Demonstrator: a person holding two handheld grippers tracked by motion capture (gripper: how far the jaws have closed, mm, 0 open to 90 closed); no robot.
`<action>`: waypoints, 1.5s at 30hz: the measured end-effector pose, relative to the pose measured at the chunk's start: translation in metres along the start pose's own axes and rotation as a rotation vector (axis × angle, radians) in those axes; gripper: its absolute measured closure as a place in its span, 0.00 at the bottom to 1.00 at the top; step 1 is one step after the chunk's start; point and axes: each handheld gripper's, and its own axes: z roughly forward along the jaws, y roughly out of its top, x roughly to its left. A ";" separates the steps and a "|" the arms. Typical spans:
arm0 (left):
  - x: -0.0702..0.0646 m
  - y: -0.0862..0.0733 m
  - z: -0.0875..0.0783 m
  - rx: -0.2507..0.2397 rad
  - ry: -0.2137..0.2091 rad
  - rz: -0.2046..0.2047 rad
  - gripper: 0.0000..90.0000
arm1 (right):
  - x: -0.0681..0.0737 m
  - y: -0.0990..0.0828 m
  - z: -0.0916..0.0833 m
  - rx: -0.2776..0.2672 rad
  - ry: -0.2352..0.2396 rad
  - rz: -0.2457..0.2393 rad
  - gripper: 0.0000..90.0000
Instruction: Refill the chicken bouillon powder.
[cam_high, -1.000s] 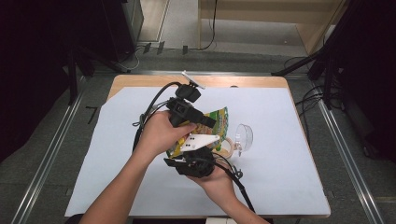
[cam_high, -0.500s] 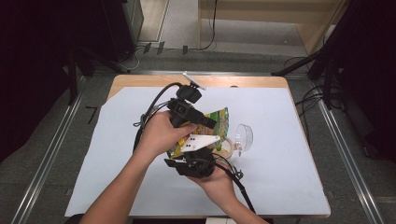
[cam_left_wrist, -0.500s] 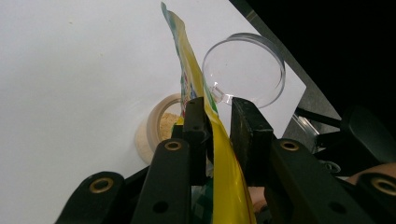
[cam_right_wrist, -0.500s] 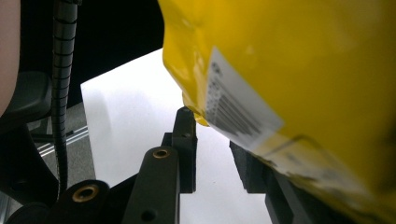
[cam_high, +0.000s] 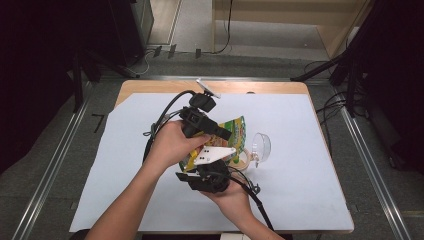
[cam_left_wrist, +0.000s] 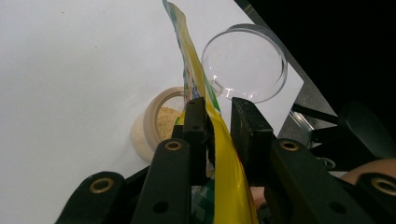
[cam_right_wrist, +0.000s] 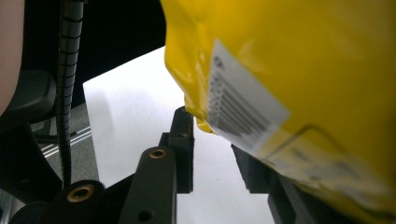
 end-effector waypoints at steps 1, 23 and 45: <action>0.000 0.000 0.000 0.002 0.002 -0.002 0.85 | 0.000 0.000 0.000 0.000 0.002 -0.001 0.77; 0.007 -0.014 0.006 0.045 0.003 0.028 0.83 | 0.001 -0.013 0.010 0.020 0.039 0.012 0.63; 0.021 -0.022 0.009 0.058 -0.061 0.003 0.81 | 0.008 -0.021 0.021 0.038 0.058 -0.012 0.61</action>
